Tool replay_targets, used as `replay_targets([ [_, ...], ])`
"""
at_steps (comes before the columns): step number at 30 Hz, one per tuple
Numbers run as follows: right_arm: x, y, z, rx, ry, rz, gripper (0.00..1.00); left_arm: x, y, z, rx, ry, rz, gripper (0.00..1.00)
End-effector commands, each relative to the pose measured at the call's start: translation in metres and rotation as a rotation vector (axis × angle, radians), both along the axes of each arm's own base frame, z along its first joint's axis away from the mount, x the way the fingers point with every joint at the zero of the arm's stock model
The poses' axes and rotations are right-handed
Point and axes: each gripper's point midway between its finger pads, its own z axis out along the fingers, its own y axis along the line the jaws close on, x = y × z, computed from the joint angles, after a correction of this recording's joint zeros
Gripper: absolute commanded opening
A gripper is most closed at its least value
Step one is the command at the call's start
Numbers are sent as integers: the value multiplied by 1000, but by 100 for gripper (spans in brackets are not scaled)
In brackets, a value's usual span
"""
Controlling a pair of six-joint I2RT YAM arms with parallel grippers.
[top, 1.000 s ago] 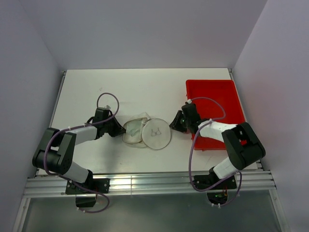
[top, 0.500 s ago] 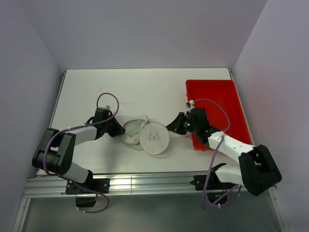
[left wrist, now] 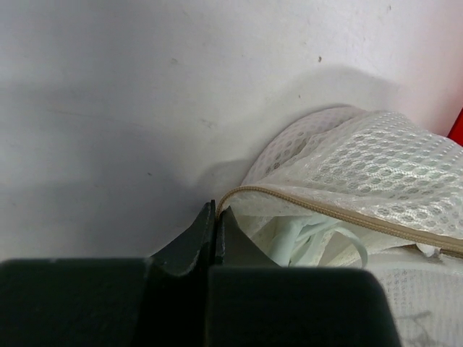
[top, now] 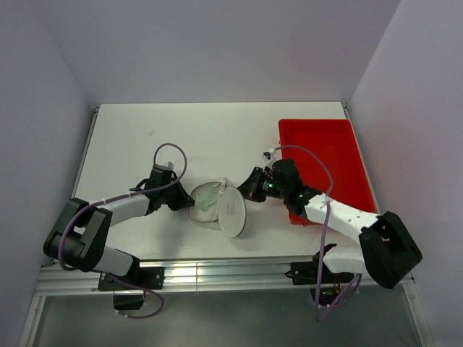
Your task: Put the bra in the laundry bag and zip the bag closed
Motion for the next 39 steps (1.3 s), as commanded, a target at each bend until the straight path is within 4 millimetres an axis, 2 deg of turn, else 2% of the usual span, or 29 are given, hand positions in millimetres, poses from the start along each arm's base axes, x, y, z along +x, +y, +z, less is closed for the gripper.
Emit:
replay_targets([
  [1,14,22,29,55,-45,-25,17,-2,-4,8,-1,-22,8,0],
  [2,10,28,30,55,-36,-21,17,-8,-3,6,7,-4,10,0],
  [10,32,57,34,-29,-22,-78,16,-17,-8,24,-11,-34,-7,0],
  [13,34,69,35,-55,-19,-78,16,-16,-9,31,-17,-47,-12,0],
  [15,38,66,32,-90,-24,-103,15,-16,-6,32,0,-52,-7,0],
  [18,44,49,27,-163,-51,-169,15,-16,-3,31,26,-50,-6,0],
  [19,41,38,29,-193,-71,-183,15,-14,0,31,36,-50,0,0],
  [23,38,17,39,-235,-176,-201,20,-11,0,24,34,-28,-6,0],
  [24,36,14,40,-245,-192,-196,29,-9,-1,24,29,-28,-9,0],
  [26,33,7,41,-268,-254,-167,37,-7,-1,22,33,-22,-13,0],
  [27,30,6,39,-269,-271,-147,46,-6,-2,22,33,-23,-15,0],
  [29,26,7,42,-243,-329,-87,53,-4,-3,21,34,-21,-19,0],
  [30,25,7,41,-245,-348,-71,61,-3,-4,21,32,-22,-22,0],
  [31,25,5,37,-270,-382,-53,63,-3,-4,20,34,-18,-24,0],
  [36,19,10,27,-266,-464,58,63,0,-7,20,34,-15,-39,0],
  [38,17,14,24,-262,-493,93,60,2,-7,19,38,-13,-45,0],
  [39,17,16,22,-260,-501,107,53,2,-8,20,37,-11,-48,0],
])
